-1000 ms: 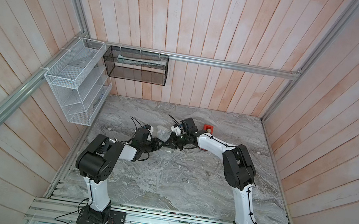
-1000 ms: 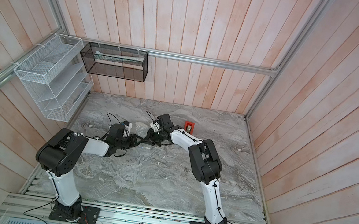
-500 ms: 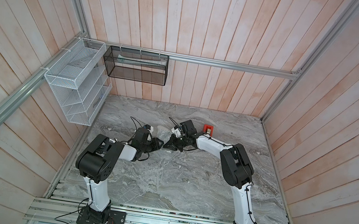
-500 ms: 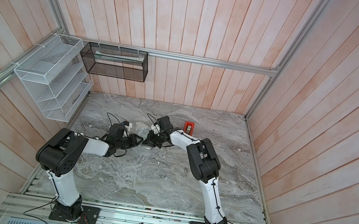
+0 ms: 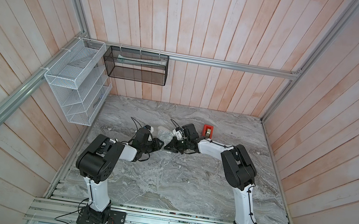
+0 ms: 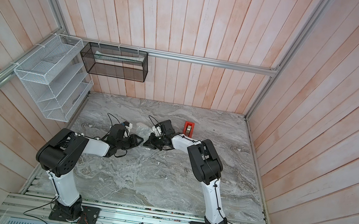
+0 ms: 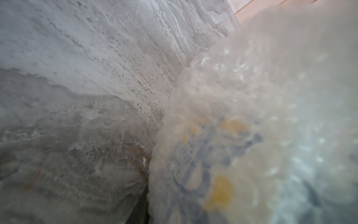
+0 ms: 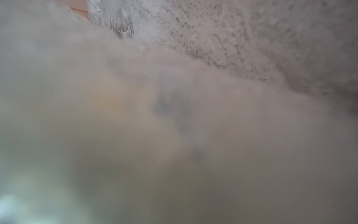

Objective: Wrap bowls in bubble wrap
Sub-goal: Stick the tape on the bubble wrap.

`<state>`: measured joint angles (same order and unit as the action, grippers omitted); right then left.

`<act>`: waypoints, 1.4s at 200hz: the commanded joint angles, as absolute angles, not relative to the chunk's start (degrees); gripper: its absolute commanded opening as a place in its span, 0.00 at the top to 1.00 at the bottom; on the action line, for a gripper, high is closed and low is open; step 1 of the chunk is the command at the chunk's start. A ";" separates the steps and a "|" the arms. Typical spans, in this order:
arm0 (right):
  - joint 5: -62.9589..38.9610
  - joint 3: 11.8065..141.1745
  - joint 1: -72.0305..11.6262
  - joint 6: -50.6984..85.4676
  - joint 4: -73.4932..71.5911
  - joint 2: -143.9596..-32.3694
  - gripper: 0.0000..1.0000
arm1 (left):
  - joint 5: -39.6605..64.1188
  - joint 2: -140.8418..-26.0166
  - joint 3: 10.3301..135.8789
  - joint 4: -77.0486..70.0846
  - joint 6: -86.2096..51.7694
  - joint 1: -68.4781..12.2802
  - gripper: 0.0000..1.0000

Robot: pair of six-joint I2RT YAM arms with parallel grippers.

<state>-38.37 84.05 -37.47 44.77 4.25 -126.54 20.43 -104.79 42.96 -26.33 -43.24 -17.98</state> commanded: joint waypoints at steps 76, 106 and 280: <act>-36.33 86.05 -42.30 34.55 27.52 -129.86 1.00 | 16.26 -106.15 43.60 -29.66 -49.52 -17.64 0.68; -35.94 85.01 -42.98 33.08 29.13 -129.80 1.00 | 15.91 -106.17 43.95 -29.56 -49.83 -17.67 0.68; -35.42 81.07 -47.11 28.25 33.29 -126.03 1.00 | 13.96 -106.77 44.82 -29.03 -52.65 -17.75 0.68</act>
